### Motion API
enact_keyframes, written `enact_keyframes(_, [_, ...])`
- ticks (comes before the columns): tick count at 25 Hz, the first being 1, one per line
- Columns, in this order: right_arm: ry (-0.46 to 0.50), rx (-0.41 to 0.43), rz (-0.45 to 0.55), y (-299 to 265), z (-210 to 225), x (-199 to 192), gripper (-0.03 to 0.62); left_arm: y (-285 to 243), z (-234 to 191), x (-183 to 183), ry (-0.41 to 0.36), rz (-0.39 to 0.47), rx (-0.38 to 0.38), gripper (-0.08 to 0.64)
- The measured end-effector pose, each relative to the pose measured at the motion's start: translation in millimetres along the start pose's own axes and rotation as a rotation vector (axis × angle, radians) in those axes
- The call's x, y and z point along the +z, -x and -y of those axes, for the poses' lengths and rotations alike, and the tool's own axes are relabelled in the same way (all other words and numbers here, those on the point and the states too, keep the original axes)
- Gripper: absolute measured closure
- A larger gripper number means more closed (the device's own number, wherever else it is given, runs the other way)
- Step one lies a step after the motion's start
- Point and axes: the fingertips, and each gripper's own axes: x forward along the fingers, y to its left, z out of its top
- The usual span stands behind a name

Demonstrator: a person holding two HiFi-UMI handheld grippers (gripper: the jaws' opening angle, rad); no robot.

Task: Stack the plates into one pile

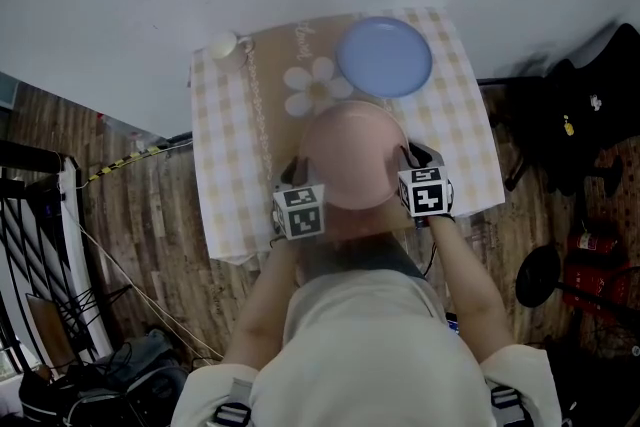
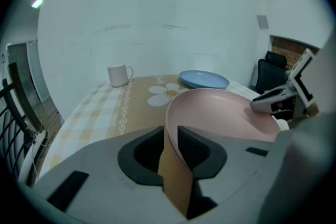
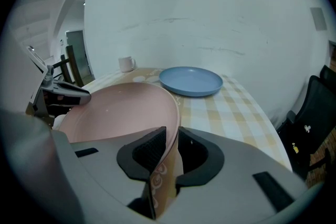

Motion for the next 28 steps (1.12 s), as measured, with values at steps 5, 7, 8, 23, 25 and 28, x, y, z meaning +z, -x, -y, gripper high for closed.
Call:
enact_keyframes(5, [-0.009, -0.011, 0.009, 3, 2, 1, 0.515, 3, 1, 6, 0.017, 0.010, -0.006, 0.488])
enact_keyframes(7, [-0.020, -0.011, 0.014, 6, 3, 0, 0.506, 3, 1, 7, 0.014, 0.018, -0.011, 0.488])
enact_keyframes(8, [-0.023, -0.012, 0.018, 7, 3, 1, 0.501, 3, 2, 7, 0.011, 0.020, -0.012, 0.488])
enact_keyframes(23, [-0.102, -0.004, 0.206, 59, -3, 43, 0.488, 38, 20, 69, 0.088, 0.199, -0.091, 0.471])
enact_keyframes(25, [-0.105, -0.002, 0.224, 65, -4, 49, 0.485, 38, 25, 76, 0.083, 0.208, -0.110, 0.463])
enact_keyframes(28, [-0.105, -0.005, 0.243, 70, -2, 59, 0.479, 39, 34, 88, 0.068, 0.214, -0.136, 0.441])
